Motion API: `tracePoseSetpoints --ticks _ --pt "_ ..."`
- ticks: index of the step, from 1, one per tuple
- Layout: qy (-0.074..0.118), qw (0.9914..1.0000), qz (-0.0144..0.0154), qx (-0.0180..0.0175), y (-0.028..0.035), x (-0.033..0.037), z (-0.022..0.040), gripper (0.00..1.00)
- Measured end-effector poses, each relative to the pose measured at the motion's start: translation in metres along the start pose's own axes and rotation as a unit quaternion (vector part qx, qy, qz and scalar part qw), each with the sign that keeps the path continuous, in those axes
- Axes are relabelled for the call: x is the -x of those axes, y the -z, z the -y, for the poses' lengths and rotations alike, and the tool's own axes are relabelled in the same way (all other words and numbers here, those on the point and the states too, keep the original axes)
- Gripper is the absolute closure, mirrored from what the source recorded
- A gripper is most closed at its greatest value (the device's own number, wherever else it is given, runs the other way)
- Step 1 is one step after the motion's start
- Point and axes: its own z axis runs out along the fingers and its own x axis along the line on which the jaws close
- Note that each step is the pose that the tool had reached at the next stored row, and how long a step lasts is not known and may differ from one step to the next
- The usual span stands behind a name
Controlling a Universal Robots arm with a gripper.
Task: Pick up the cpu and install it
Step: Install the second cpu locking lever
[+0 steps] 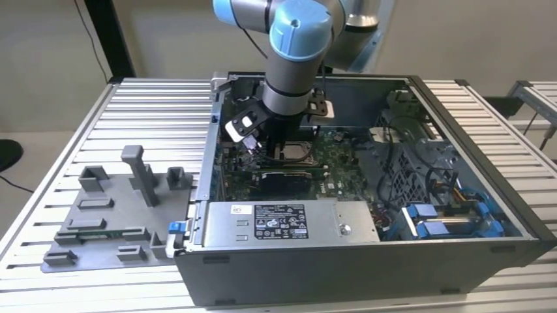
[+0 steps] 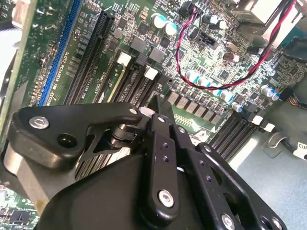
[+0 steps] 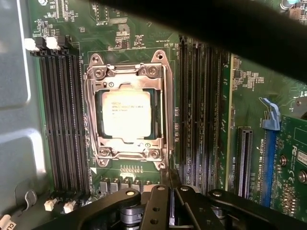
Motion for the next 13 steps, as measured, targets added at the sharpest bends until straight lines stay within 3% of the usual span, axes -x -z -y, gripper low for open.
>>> tracePoseSetpoints --ticks 4,13 --pt "-0.001 1.00000 0.0001 -0.0031 0.0003 0.0007 -0.0011 1.00" --pt "-0.001 0.99998 0.0001 -0.0057 0.0009 0.0023 -0.0054 1.00"
